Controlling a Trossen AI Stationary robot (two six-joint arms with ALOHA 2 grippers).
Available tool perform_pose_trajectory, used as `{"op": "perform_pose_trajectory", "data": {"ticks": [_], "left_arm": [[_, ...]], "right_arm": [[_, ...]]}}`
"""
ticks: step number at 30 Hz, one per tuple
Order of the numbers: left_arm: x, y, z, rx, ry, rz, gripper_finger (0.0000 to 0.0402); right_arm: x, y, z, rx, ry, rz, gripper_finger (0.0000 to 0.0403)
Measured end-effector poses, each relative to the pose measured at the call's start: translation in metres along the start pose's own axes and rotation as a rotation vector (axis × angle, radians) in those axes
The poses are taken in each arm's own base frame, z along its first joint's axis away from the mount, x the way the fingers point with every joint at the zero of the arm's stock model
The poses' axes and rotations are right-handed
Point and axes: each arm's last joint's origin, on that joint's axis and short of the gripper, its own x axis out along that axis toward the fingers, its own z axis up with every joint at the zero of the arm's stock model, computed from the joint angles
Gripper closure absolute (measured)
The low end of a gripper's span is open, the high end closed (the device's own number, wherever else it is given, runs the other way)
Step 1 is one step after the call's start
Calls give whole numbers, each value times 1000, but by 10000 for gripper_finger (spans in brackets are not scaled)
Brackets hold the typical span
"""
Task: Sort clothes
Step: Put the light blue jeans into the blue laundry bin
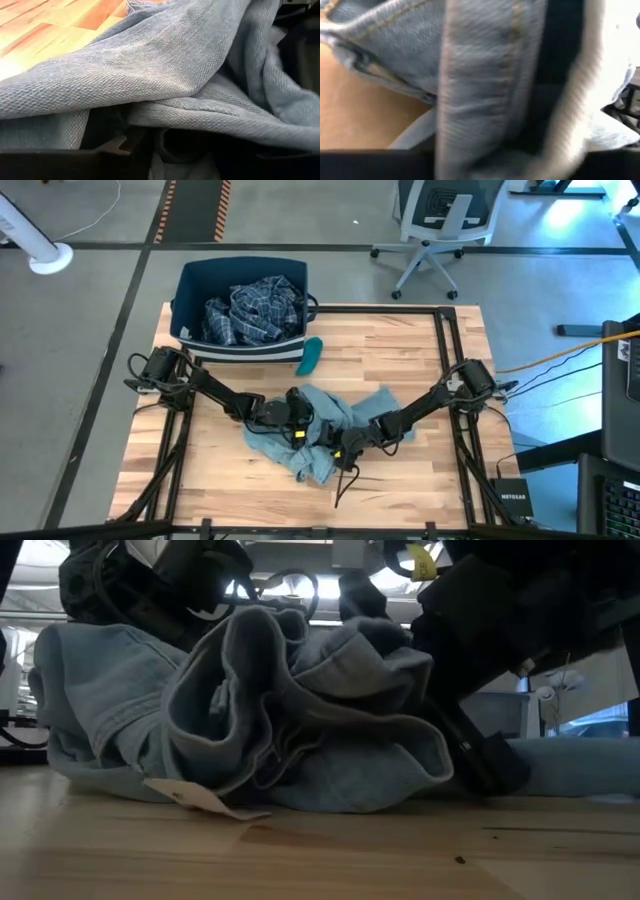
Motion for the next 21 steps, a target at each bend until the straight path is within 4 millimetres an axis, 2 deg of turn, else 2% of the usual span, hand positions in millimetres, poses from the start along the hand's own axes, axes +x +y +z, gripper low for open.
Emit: {"op": "perform_pose_trajectory", "data": {"ticks": [4, 5, 9, 12, 21], "left_arm": [[0, -1, -1, 3, 3, -2, 233], [-1, -2, -1, 5, 5, -2, 233], [-5, -5, 1, 58, 17, 0, 233], [-16, -8, 7, 100, 38, 34, 233], [-84, -22, 41, 208, 22, 204, 233]], "right_arm": [[1, 0, 0, -2, 17, 0, 329], [1, 0, -1, -2, 25, -4, 340], [-1, -2, -1, -1, 45, -19, 340], [-4, -5, 0, 1, 95, -44, 340], [-30, -19, 4, -16, 277, -98, 341]]}}
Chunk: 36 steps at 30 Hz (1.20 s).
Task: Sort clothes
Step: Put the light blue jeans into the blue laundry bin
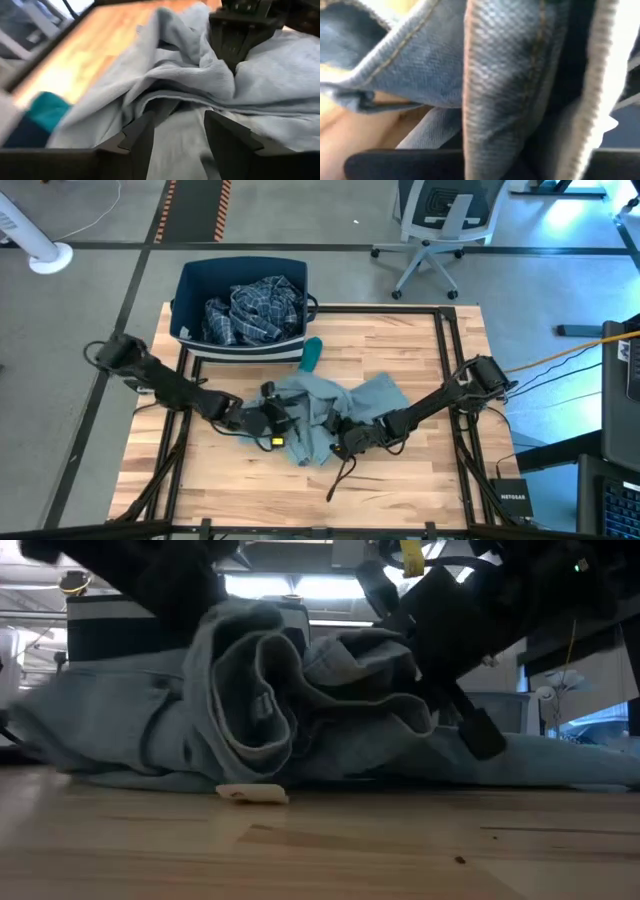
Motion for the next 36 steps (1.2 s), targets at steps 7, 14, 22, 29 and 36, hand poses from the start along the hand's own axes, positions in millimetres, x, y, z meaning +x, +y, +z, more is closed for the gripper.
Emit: {"op": "perform_pose_trajectory", "data": {"ticks": [7, 14, 22, 29, 36], "left_arm": [[-41, 10, 14, 6, -54, 80, 233], [-58, 16, 16, 30, -57, 103, 233], [-89, 32, 27, 49, -112, 69, 233], [-111, 56, 38, 43, -190, 125, 233], [-117, 63, 41, 21, -214, 130, 233]], "right_arm": [[-16, -18, -4, 61, 26, -35, 342], [-42, -47, -10, 97, 48, -136, 343], [-90, -98, -28, 107, 147, -338, 344], [-123, -154, -39, 146, 160, -483, 344], [-142, -205, -44, 128, 186, -564, 345]]}}
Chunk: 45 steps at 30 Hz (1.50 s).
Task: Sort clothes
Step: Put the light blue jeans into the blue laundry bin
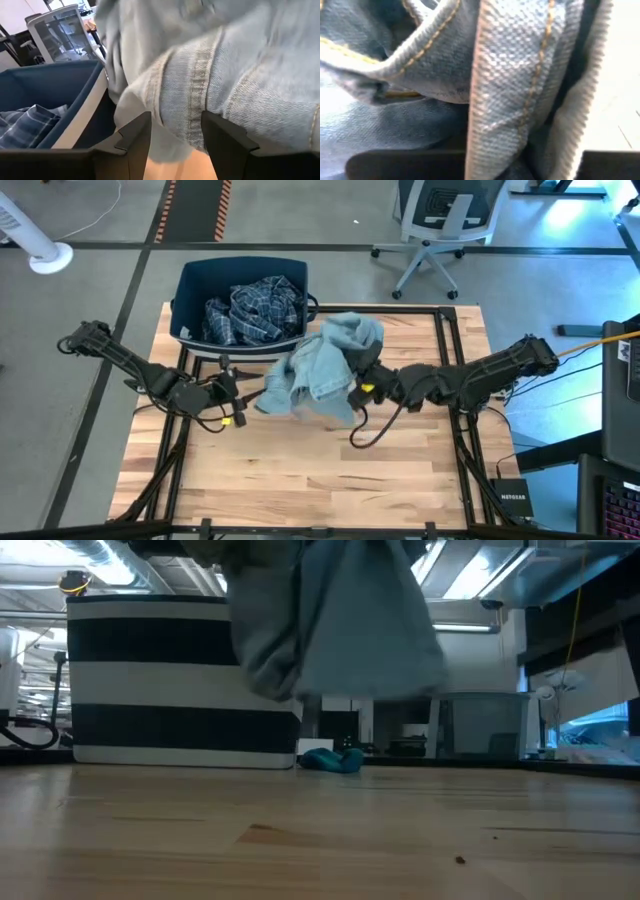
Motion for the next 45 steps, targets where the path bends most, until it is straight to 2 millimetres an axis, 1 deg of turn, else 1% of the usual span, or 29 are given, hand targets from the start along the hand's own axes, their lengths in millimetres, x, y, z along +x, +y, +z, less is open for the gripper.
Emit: {"op": "perform_pose_trajectory", "data": {"ticks": [4, 9, 12, 15, 17, 19, 22, 24, 26, 28, 31, 33, 37, 41, 45], "left_arm": [[0, 0, 7, 2, -48, -1, 233], [-3, 3, 30, -14, -220, 19, 233], [-5, 9, 44, -27, -325, 68, 233], [-7, 19, 55, -35, -392, 164, 233], [-8, 27, 61, -35, -424, 242, 233], [-10, 36, 67, -43, -462, 309, 233], [-13, 49, 74, -62, -520, 401, 233], [-14, 56, 76, -40, -530, 456, 233], [-15, 62, 77, -7, -522, 502, 233], [-15, 68, 77, 6, -515, 536, 233], [-15, 76, 77, -1, -509, 580, 233], [-15, 81, 76, 2, -492, 616, 233], [-14, 90, 74, 12, -404, 721, 233], [-11, 95, 69, 20, -257, 825, 233], [-9, 101, 65, -9, -146, 920, 233]], "right_arm": [[5, -31, -5, -4, 0, -59, 345], [14, -73, -17, 35, -62, -154, 345], [25, -93, -27, 54, -105, -208, 345], [43, -108, -37, 53, -144, -253, 345], [58, -118, -43, 18, -217, -288, 345], [75, -128, -48, 2, -262, -332, 345], [102, -142, -55, -1, -272, -390, 345], [121, -148, -60, -12, -279, -420, 345], [143, -150, -65, -26, -285, -436, 345], [165, -146, -69, -40, -284, -439, 345], [196, -135, -77, -60, -281, -422, 345], [213, -127, -84, -69, -263, -402, 345], [240, -108, -104, -19, -214, -327, 339], [265, -77, -128, 100, -153, -168, 346], [280, -51, -151, 236, -88, -14, 345]]}}
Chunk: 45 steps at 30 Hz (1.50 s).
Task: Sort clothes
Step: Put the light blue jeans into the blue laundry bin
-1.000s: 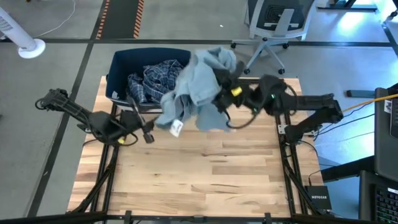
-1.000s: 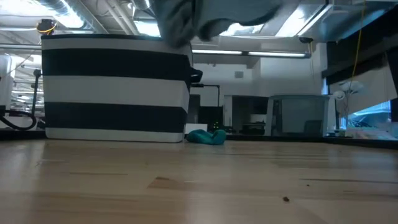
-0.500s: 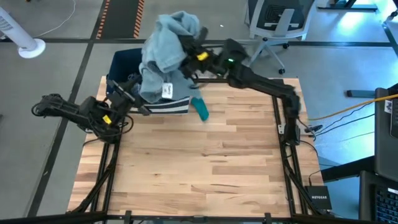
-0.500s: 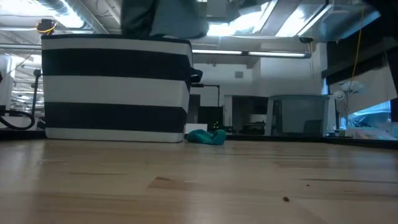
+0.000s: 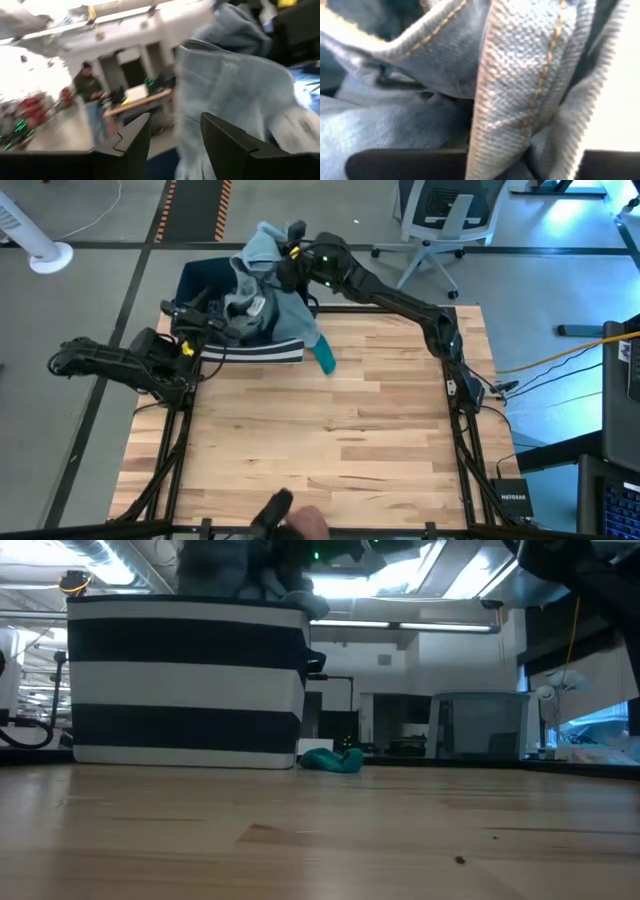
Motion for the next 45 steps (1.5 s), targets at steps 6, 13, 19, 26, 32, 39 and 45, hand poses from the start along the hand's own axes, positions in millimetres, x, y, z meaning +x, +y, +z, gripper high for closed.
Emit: {"op": "perform_pose_trajectory", "data": {"ticks": [6, 13, 19, 26, 32, 39, 45], "left_arm": [[4, 5, -5, 38, 126, 102, 233], [3, 7, -5, 22, 133, 107, 233], [3, 5, -8, 34, 151, 114, 233], [3, -6, -17, 79, 155, 89, 233], [0, -16, -23, 21, 86, -42, 233], [-5, -29, -27, -47, 2, -299, 233], [-12, -43, -34, -77, -61, -701, 233]], "right_arm": [[2, 17, -24, 245, 89, 176, 317], [1, 22, -24, 375, 124, 214, 247], [-7, 13, -22, 371, 157, 247, 161], [-44, -43, -1, 313, 142, 98, 116], [-61, -59, 4, 338, 175, 81, 115], [-67, -54, 5, 374, 150, 203, 114], [-72, -32, 12, 308, -21, 499, 114]]}}
